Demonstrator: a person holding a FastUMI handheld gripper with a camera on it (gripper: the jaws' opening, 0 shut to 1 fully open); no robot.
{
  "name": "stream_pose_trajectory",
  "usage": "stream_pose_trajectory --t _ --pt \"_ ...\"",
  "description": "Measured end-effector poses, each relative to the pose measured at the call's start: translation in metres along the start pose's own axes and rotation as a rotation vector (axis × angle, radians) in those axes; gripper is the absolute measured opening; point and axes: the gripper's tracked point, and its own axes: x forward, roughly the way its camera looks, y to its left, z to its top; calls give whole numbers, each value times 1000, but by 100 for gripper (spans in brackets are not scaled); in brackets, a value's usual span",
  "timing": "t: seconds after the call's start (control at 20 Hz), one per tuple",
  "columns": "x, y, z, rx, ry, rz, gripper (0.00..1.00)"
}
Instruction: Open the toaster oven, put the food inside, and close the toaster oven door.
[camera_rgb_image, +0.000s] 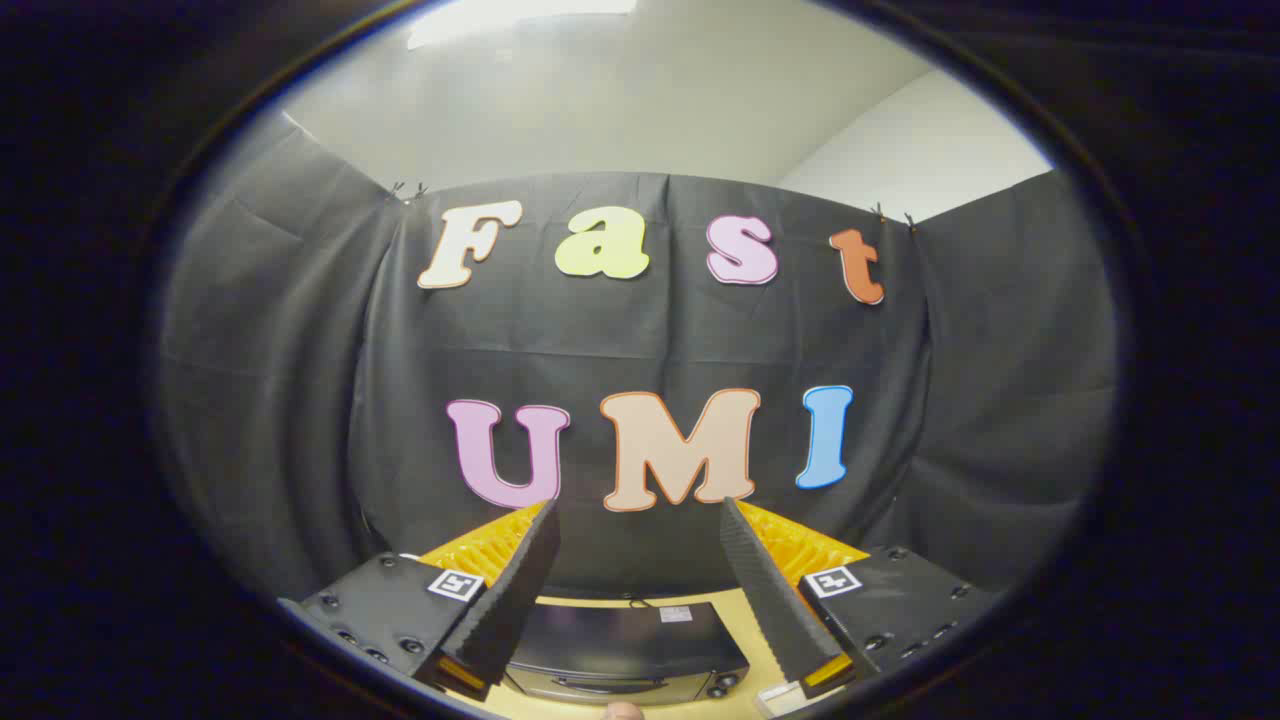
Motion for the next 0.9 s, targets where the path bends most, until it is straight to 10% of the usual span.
stream_pose_trajectory --t 0.9 --pt "9 -7 -26 15 50 6 100"
